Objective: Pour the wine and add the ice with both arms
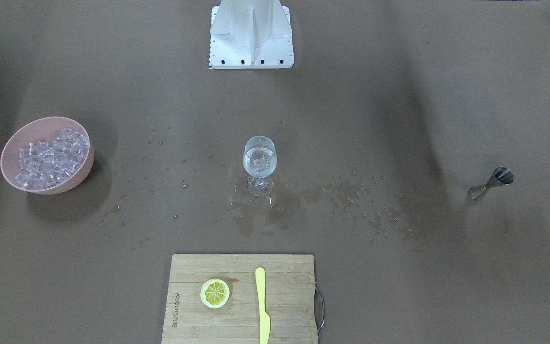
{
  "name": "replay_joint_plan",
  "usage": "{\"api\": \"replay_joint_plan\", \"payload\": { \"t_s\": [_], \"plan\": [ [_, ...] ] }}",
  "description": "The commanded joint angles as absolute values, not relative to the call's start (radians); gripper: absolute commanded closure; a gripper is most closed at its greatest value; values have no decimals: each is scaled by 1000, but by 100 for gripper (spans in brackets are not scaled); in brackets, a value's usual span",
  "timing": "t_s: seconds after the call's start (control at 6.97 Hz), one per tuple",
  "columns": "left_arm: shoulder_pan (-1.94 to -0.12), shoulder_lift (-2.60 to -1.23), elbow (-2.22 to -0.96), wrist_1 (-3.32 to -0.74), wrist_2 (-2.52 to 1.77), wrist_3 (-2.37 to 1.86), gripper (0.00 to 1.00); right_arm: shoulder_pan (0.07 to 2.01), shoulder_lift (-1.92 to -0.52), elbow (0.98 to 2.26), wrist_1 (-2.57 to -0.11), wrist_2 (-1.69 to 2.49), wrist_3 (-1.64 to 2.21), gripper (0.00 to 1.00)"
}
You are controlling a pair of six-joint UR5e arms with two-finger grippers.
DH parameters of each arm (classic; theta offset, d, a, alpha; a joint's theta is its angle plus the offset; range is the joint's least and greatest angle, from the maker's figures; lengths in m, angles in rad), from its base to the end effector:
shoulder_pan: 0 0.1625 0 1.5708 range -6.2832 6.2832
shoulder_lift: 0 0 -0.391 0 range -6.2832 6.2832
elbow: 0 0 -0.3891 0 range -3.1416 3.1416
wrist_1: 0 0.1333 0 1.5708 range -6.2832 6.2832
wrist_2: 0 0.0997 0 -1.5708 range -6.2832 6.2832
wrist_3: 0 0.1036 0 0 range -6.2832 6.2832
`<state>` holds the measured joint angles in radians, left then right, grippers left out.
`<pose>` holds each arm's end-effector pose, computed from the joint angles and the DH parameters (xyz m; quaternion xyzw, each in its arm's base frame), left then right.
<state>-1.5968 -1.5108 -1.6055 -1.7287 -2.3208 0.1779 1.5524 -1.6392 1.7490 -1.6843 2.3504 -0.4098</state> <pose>-0.0750 -0.4726 0.6246 0.0985 0.3573 0.0946 0.9239 0.0520 -0.4605 0.5840 0.0722 -0.3731 -0.1958 0.9040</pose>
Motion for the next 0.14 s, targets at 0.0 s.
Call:
{"api": "replay_joint_plan", "payload": {
  "t_s": [0.0],
  "plan": [
    [-1597,-1508,-1603,-1729,-2332,178,1,1552,-1638,1750,-1684,2352,-408,0]
  ]
}}
